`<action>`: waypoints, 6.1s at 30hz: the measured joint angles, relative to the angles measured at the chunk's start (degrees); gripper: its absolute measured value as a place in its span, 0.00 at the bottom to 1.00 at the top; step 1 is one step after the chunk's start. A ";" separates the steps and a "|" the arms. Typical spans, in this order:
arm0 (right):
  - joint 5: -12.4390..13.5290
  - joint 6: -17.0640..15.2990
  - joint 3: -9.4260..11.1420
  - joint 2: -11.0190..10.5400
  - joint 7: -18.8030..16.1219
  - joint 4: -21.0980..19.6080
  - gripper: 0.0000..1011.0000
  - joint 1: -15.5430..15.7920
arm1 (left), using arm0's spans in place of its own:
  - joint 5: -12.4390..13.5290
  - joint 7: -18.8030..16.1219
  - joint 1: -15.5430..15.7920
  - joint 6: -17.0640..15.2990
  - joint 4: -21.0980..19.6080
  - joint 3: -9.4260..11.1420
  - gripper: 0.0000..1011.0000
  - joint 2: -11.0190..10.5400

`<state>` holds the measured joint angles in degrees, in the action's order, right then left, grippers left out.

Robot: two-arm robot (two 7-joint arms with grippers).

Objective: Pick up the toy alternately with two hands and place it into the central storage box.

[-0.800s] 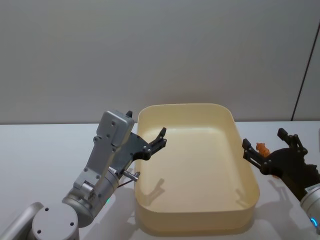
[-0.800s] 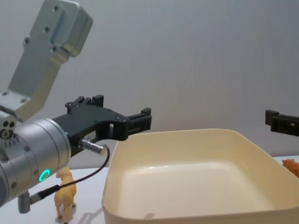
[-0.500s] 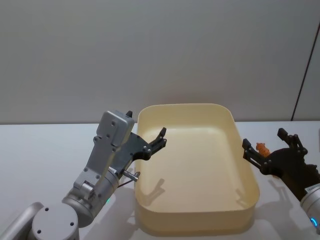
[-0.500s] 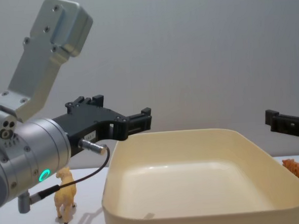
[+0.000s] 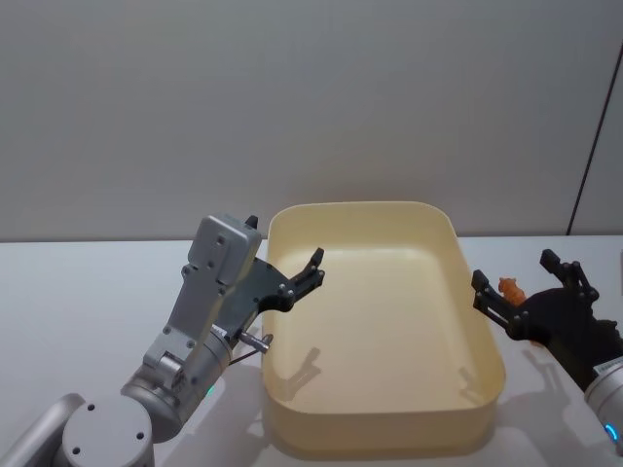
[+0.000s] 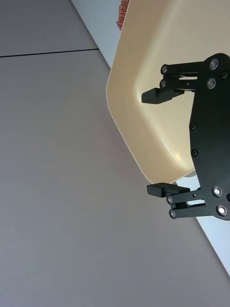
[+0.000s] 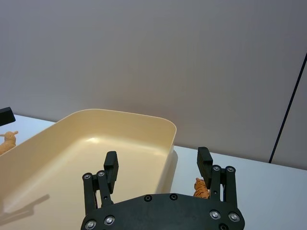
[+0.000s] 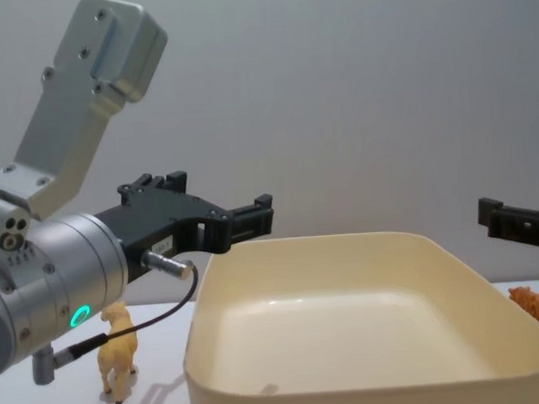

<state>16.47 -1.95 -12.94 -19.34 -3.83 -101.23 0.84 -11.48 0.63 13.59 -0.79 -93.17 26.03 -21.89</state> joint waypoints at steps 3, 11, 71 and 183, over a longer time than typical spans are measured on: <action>0.00 0.00 0.00 0.00 0.00 0.00 0.99 0.00 | 0.00 0.00 0.00 0.00 0.00 0.00 0.99 0.00; 0.00 0.00 0.00 0.00 0.00 0.00 0.99 0.00 | 0.00 0.00 0.00 0.00 0.00 0.00 0.99 0.00; 3.96 -5.66 7.39 -9.03 4.87 -4.15 0.99 9.22 | 0.00 0.00 0.00 0.00 0.00 0.00 0.99 0.00; 2.13 -10.60 3.15 -0.67 -17.03 5.02 0.30 -8.88 | 0.00 -0.01 0.00 0.00 0.00 0.00 0.99 0.00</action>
<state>18.59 -12.55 -9.79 -20.01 -20.85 -96.20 -8.04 -11.48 0.62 13.59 -0.79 -93.17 26.03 -21.89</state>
